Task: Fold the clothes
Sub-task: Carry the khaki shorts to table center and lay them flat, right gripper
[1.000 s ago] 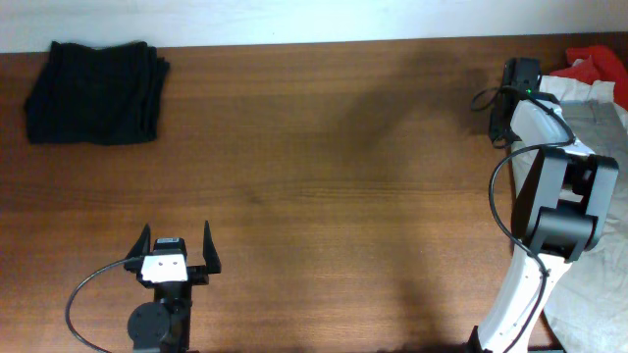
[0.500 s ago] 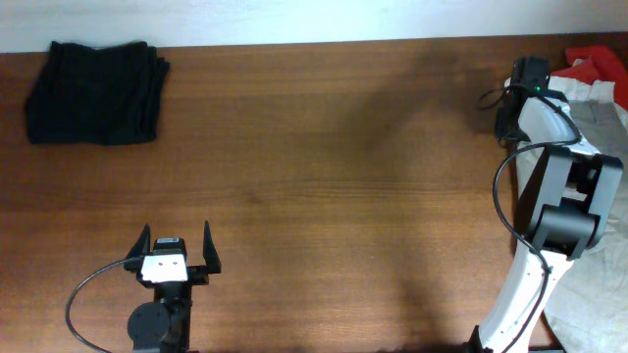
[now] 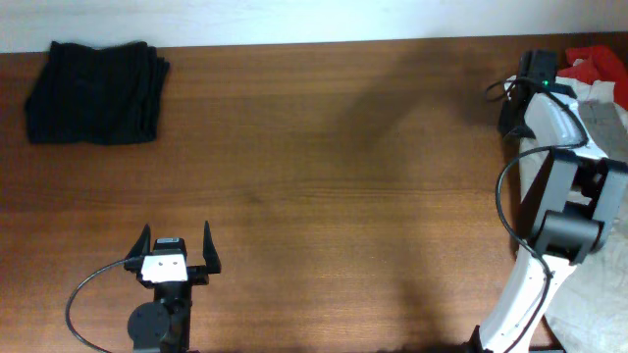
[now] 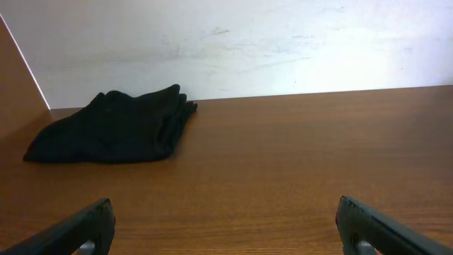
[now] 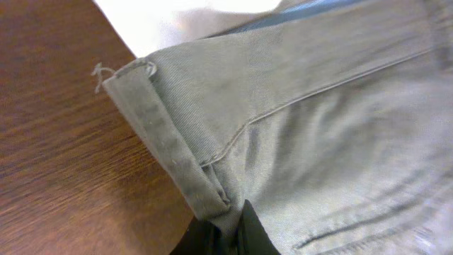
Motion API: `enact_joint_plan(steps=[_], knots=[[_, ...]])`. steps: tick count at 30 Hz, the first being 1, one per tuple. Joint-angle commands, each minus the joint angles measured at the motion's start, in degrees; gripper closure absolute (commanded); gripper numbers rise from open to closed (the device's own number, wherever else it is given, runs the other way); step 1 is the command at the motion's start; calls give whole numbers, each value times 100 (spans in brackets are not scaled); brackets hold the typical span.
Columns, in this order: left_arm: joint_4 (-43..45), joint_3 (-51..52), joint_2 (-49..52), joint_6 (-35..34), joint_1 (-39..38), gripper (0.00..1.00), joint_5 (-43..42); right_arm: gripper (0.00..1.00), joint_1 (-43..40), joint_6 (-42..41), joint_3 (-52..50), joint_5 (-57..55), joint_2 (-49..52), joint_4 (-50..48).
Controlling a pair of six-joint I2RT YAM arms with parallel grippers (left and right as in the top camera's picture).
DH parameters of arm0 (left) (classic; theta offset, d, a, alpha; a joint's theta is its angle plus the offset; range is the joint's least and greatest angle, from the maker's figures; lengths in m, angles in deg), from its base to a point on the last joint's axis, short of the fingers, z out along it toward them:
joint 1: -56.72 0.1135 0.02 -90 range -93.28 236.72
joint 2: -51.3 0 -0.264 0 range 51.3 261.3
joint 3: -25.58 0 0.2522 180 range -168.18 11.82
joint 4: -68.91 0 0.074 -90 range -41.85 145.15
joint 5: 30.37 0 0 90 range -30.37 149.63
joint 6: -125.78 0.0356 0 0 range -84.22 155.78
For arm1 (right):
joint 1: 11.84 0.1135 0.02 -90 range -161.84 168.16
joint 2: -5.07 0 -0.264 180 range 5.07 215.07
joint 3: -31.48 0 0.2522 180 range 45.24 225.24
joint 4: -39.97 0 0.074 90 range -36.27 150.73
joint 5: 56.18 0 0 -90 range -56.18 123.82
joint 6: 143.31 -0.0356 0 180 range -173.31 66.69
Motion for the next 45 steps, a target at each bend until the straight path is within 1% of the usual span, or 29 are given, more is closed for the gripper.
enact_joint_plan(steps=[1, 3, 6, 9, 13, 15, 18, 22, 26, 28, 31, 33, 35, 37, 38, 40, 41, 42, 43, 45], knots=[[-11, 24, -26, 90, -33, 0, -24, 96, -35, -114, 203, 42, -1045, -2], [-11, 24, -28, 90, -33, 0, -24, 96, -35, -243, 203, 44, -1364, 74], [-11, 24, -28, 90, -33, 0, -24, 96, 35, -260, 203, 411, -1735, 164], [-11, 24, -26, 90, -33, 1, -24, 96, 251, -262, 203, 592, -1856, 225], [-11, 24, -26, 90, -33, 1, -24, 96, 820, -262, 203, 1499, -1851, 229], [-11, 24, -26, 90, -33, 0, -24, 96, 1231, -378, 201, 2024, -1829, 37], [-11, 24, -28, 90, -33, 1, -26, 96, 2013, -874, 199, 2514, -1700, -345], [-11, 24, -28, 90, -33, 1, -24, 96, 3425, -1414, 197, 2653, -1180, -756], [-11, 24, -28, 90, -33, 0, -24, 96, 4406, -1790, 197, 2966, -763, -892], [-11, 24, -28, 90, -33, 0, -24, 96, 5021, -1919, 197, 3329, -551, -933], [-11, 24, -26, 90, -33, 0, -24, 96, 5672, -2065, 197, 3418, -503, -1025], [-11, 24, -26, 90, -33, 1, -24, 96, 6155, -2214, 199, 3626, -503, -1362], [-11, 24, -28, 90, -33, 0, -24, 91, 6332, -2236, 203, 3620, -503, -1462], [-11, 24, -28, 90, -33, 1, -24, 91, 6345, -2236, 203, 3670, -503, -1440], [-11, 24, -26, 90, -33, 1, -24, 86, 6319, -2197, 203, 3777, -518, -1432], [-11, 24, -28, 90, -33, 1, -24, 83, 6225, -2146, 205, 4113, -575, -1375], [-11, 24, -26, 90, -33, 1, -24, 76, 6192, -2144, 205, 4133, -605, -1335], [-11, 24, -28, 90, -33, 1, -24, 50, 6102, -2081, 236, 4144, -682, -1182], [-11, 24, -28, 90, -33, 1, -24, 46, 5989, -1853, 319, 4256, -778, -940], [-11, 24, -28, 90, -33, 1, -24, 41, 5801, -1810, 501, 4269, -929, -487]])
